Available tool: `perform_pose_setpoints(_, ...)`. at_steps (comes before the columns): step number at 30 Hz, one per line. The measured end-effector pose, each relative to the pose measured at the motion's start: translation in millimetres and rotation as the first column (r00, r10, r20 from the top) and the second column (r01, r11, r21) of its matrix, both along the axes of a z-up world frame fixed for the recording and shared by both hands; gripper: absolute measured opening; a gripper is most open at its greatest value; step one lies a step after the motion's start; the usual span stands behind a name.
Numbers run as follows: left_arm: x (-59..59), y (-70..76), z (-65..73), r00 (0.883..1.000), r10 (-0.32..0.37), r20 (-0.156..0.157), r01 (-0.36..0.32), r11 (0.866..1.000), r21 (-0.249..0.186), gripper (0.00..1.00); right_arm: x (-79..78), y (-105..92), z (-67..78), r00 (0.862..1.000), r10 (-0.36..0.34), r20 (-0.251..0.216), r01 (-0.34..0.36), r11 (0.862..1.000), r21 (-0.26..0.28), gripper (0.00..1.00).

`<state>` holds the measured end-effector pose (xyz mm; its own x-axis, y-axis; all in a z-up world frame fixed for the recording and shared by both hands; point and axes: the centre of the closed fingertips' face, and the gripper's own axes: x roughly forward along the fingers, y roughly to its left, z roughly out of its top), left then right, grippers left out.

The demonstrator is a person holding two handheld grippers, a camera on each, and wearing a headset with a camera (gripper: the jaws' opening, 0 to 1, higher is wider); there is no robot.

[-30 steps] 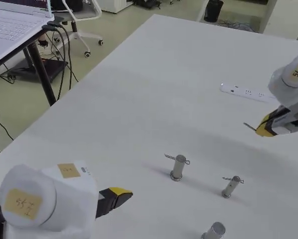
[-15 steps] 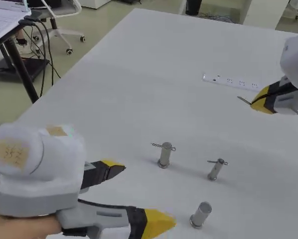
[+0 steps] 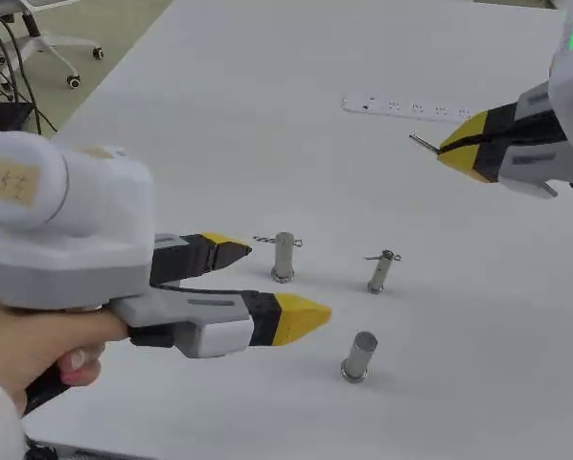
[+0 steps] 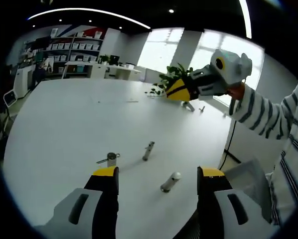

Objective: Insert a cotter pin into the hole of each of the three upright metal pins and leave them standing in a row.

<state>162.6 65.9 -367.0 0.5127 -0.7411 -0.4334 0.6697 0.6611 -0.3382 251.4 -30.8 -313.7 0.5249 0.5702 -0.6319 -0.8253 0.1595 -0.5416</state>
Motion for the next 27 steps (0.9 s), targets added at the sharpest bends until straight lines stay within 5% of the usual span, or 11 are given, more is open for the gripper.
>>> perform_pose_setpoints(2, 5.9, -5.3, 5.4, 1.000, -0.011, 0.005, 0.011, 1.000, -0.018, 0.59, -10.6, 7.3, 3.1, 1.000, 0.018, 0.010, -0.018, 1.000, 0.023, 0.00)
perform_pose_setpoints(9, 22.4, -23.3, 33.8, 0.999, -0.046, 0.022, 0.048, 0.990, -0.133, 0.44, -36.7, 19.6, -5.8, 0.995, 0.066, 0.071, -0.065, 0.998, -0.021, 0.00)
perform_pose_setpoints(19, 21.4, -47.6, 44.8, 0.994, -0.104, 0.043, 0.110, 0.982, -0.156, 0.23, -64.0, 32.2, -24.0, 0.995, 0.091, 0.033, -0.090, 0.996, -0.010, 0.00)
perform_pose_setpoints(27, 11.3, -55.3, 36.3, 0.987, -0.161, 0.008, 0.160, 0.975, -0.156, 0.09, -75.6, 35.3, -30.8, 0.996, 0.092, 0.013, -0.092, 0.996, 0.003, 0.00)
